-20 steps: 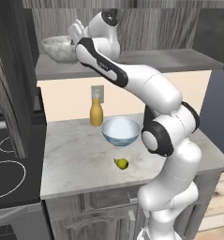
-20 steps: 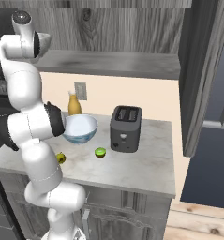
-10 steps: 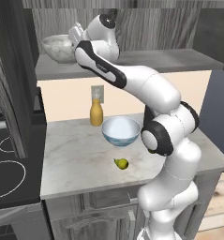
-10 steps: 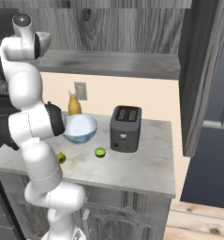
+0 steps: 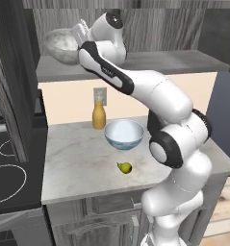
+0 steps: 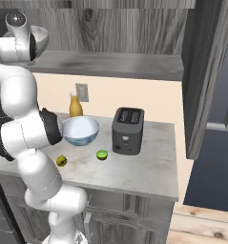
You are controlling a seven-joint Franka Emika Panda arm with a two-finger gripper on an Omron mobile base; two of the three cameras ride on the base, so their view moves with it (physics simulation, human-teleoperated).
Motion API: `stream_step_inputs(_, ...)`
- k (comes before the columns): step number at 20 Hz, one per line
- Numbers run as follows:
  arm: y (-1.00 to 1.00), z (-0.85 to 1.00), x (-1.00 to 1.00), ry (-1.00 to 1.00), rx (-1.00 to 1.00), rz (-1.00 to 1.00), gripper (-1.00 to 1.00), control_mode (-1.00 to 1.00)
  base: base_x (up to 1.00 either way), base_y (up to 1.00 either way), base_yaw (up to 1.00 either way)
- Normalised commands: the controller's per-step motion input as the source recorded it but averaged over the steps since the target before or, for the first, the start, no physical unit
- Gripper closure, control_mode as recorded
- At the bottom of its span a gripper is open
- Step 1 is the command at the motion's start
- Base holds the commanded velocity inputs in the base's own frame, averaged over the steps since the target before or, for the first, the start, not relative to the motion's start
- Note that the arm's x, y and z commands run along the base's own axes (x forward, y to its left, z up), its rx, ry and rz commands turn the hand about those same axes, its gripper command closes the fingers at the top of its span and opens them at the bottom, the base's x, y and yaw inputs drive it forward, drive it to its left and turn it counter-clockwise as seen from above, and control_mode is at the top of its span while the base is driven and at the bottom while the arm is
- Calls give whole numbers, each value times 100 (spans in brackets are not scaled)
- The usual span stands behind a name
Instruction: Pick both bowls and place them on the counter. Then place the pear in one bowl and place the kiwi in the other bowl.
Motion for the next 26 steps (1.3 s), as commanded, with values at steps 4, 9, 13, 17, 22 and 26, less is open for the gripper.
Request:
stream_step_inputs(4, -52, -15, -69, -13, 14, -10, 100, -100, 0, 0, 0)
stream_step_inputs(9, -59, -10, -76, -7, 13, -11, 100, -100, 0, 0, 0)
stream_step_inputs(13, -21, -17, -99, -5, 3, 0, 100, -100, 0, 0, 0)
stream_step_inputs(17, -9, -15, -100, -3, 3, 0, 100, -100, 0, 0, 0)
stream_step_inputs(22, -5, -20, -96, -1, -1, 0, 100, -100, 0, 0, 0)
stream_step_inputs(26, 0, -39, -74, 6, -8, 0, 100, -100, 0, 0, 0)
